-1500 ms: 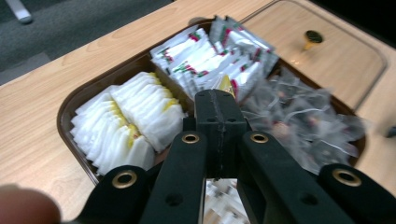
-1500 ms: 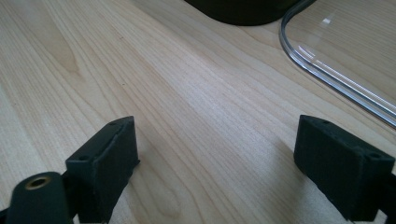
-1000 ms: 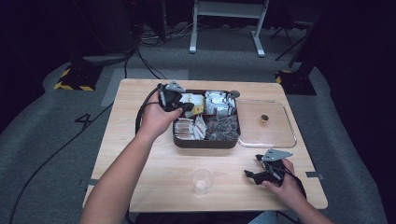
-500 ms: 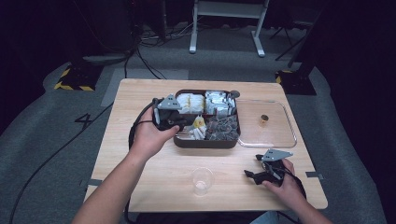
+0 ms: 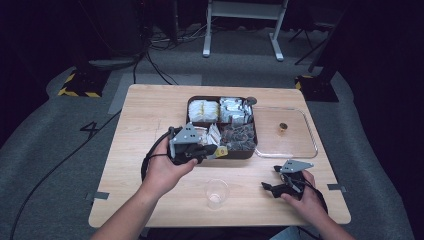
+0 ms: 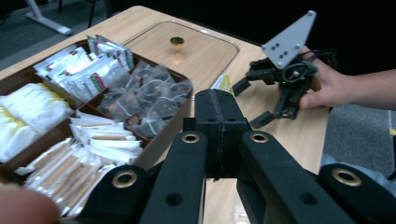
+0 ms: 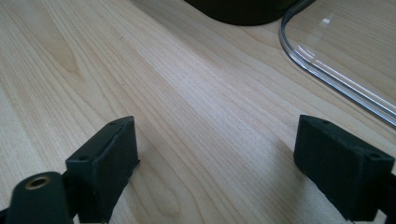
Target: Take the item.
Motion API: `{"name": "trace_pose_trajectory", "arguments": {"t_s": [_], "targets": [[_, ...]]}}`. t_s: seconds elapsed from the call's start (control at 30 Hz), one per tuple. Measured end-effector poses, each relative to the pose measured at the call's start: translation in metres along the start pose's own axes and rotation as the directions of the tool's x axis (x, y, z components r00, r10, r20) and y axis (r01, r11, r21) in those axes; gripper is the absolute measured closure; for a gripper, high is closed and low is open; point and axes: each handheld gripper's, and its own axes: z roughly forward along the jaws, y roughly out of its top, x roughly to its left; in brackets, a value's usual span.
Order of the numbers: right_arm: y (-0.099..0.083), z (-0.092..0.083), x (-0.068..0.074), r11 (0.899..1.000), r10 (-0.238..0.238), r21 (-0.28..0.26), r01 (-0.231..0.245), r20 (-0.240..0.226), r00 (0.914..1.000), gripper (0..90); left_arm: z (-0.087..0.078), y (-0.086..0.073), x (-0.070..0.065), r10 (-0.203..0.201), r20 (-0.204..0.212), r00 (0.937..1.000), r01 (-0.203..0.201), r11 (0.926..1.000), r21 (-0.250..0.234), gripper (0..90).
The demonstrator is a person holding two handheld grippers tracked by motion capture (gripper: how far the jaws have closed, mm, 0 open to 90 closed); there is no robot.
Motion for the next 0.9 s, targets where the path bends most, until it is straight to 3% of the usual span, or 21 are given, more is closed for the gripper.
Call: {"name": "trace_pose_trajectory", "arguments": {"t_s": [0.43,0.9], "targets": [[0.0,0.0,0.0,1.0,0.0,0.0,0.0,0.0,1.0,13.7,0.008,-0.026,-0.017,-0.002,0.017,0.9999,0.002,1.0,-0.005,90.0],[0.0,0.0,0.0,1.0,0.001,0.0,-0.001,0.0,1.0,13.7,0.023,-0.057,-0.041,0.001,0.069,0.9976,-0.002,0.9997,0.023,90.0]]}}
